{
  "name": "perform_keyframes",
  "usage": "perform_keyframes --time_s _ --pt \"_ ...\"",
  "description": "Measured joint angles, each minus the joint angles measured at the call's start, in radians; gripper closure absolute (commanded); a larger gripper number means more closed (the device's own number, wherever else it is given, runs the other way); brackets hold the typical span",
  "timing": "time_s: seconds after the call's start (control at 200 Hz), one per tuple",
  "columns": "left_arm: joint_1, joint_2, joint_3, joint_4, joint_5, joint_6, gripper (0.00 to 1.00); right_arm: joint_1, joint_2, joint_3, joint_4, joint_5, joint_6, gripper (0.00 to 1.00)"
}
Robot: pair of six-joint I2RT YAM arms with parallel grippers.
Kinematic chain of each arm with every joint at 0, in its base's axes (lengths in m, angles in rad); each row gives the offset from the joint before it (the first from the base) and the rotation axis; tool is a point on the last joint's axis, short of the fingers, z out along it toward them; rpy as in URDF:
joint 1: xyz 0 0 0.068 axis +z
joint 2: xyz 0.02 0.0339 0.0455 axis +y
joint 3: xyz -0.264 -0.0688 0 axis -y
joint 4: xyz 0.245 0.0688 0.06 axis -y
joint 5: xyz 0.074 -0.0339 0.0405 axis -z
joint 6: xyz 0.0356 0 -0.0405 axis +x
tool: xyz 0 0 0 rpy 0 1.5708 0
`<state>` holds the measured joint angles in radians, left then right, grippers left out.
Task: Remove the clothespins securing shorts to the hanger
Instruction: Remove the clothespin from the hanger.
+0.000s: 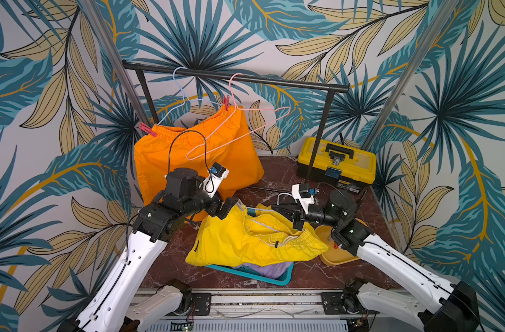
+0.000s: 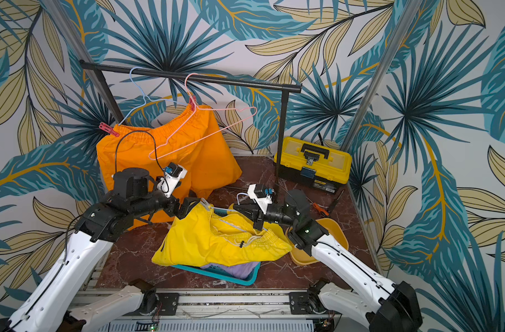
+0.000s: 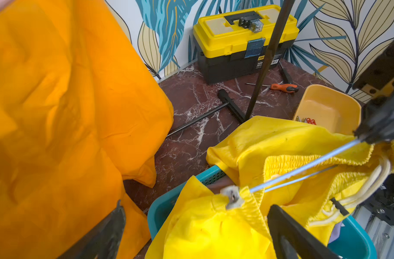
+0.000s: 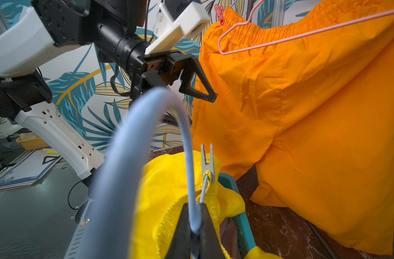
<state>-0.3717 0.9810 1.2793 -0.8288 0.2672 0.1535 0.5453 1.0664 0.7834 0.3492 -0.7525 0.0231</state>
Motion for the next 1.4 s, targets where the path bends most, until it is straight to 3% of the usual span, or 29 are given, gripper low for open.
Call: perform_keyframes --time_s 0.06,0.215,0.476,0.566,1.006,1.102,1.217,1.402 --pt "0.010 -0.030 -0.006 -0.008 0.023 0.012 0.10 -0.017 0.024 0.006 0.021 -0.048 0.019 1.00" --pt "0.018 -0.050 -0.019 -0.031 0.134 0.066 0.13 -0.020 0.103 0.073 0.027 -0.183 0.053 1.00" --pt "0.031 0.021 -0.048 -0.091 0.321 0.158 0.28 -0.020 0.130 0.142 0.007 -0.331 0.063 1.00" --pt "0.040 0.028 -0.056 -0.106 0.344 0.175 0.38 -0.021 0.130 0.144 -0.008 -0.356 0.063 1.00" --pt "0.048 -0.076 -0.088 -0.112 0.435 0.186 0.47 -0.056 0.174 0.208 -0.052 -0.478 0.067 1.00" --pt "0.048 -0.078 -0.093 -0.112 0.440 0.183 0.56 -0.061 0.187 0.230 -0.089 -0.507 0.061 1.00" --pt "0.049 -0.072 -0.095 -0.112 0.442 0.180 0.58 -0.066 0.193 0.247 -0.128 -0.527 0.047 1.00" --pt "0.051 -0.071 -0.095 -0.112 0.450 0.180 0.69 -0.077 0.198 0.261 -0.169 -0.554 0.035 1.00"
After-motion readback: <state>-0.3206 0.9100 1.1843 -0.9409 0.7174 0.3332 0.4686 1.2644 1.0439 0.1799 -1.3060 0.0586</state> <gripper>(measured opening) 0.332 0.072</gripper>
